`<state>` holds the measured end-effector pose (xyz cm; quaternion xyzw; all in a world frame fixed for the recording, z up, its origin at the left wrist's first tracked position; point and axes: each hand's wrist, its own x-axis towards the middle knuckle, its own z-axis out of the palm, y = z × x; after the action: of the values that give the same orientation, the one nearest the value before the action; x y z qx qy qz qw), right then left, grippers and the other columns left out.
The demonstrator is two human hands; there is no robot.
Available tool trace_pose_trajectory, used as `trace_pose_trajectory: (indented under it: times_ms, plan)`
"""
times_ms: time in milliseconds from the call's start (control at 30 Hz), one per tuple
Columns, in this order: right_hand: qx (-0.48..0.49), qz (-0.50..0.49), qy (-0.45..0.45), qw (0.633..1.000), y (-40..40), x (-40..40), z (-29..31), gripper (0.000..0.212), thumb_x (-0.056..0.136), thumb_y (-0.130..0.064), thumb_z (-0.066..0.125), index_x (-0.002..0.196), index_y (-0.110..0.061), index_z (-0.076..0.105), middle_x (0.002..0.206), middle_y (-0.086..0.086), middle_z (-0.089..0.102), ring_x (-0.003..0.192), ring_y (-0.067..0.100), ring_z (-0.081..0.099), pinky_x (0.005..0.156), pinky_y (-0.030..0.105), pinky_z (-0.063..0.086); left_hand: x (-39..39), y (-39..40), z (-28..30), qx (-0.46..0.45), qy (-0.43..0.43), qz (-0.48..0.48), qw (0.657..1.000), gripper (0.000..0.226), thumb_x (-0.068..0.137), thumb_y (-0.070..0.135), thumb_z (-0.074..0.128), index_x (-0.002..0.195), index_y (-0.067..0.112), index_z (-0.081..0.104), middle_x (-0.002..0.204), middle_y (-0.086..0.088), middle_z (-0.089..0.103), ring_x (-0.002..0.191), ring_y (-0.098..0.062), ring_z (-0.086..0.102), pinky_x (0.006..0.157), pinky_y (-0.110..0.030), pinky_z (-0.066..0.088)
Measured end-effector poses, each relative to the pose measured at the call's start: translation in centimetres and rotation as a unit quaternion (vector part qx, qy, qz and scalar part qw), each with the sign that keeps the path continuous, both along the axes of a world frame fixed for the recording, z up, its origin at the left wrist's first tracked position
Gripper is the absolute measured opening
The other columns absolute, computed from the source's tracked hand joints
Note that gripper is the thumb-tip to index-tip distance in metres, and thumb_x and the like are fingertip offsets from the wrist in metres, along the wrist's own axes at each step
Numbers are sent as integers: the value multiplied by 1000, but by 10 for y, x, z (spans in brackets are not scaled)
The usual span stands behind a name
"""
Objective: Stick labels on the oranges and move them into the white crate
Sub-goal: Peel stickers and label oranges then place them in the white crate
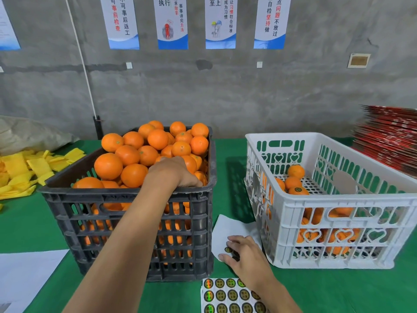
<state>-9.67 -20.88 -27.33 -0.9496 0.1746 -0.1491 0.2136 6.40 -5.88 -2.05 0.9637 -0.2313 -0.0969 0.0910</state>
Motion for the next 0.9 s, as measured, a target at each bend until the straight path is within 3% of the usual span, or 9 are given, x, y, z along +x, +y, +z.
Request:
trace_pose_trajectory:
  times_ms: [133, 267, 500, 667, 767, 833, 900]
  plan:
    - [48, -6, -19, 999, -2, 1, -3, 42, 95, -50, 64, 127, -23, 71, 140, -23, 53, 128, 3, 41, 114, 22, 32, -1, 0, 0, -9, 5, -4, 1000, 81, 72, 60, 76, 136, 16, 52, 142, -13, 49, 120, -34, 56, 97, -47, 53]
    - [227, -43, -55, 971, -5, 3, -2, 21, 89, -29, 78, 107, -20, 80, 123, -25, 60, 123, 3, 51, 114, 28, 38, 0, 0, 0, -17, 9, -3, 1000, 84, 72, 61, 76, 138, 16, 50, 146, -13, 47, 122, -34, 55, 98, -47, 53]
    - [337, -59, -60, 938, -5, 5, 6, 8, 86, -13, 78, 84, -19, 82, 118, -12, 65, 111, 4, 62, 110, 30, 45, 0, 0, -2, -17, 9, -6, 1000, 85, 71, 63, 77, 137, 15, 52, 144, -14, 48, 123, -34, 53, 100, -47, 52]
    - [310, -81, -68, 945, -2, 7, 6, 26, 88, -2, 68, 75, -19, 82, 114, -8, 67, 108, 2, 61, 110, 29, 44, 2, -1, -2, -17, 8, -9, 1000, 85, 71, 61, 77, 138, 15, 51, 145, -14, 47, 125, -34, 53, 101, -47, 51]
    - [270, -66, -56, 959, -1, 4, 6, 2, 85, -20, 79, 87, -21, 80, 116, -16, 64, 113, 5, 59, 109, 30, 46, 2, -1, -2, -17, 9, -9, 1000, 85, 72, 61, 77, 139, 16, 50, 147, -14, 45, 126, -34, 52, 101, -47, 51]
    - [255, -51, -45, 965, -1, 1, 5, 22, 81, -34, 84, 97, -20, 79, 120, -20, 62, 115, 4, 58, 107, 27, 46, 2, -1, -2, -18, 10, -8, 1000, 86, 72, 61, 77, 139, 16, 50, 147, -13, 46, 125, -34, 53, 100, -47, 52]
    - [218, -56, -47, 973, 0, 0, 5, 27, 80, -37, 85, 101, -20, 79, 122, -20, 62, 116, 6, 57, 106, 25, 45, 3, -1, -3, -21, 7, -9, 1000, 85, 71, 62, 77, 138, 15, 51, 145, -12, 48, 124, -33, 54, 100, -47, 52]
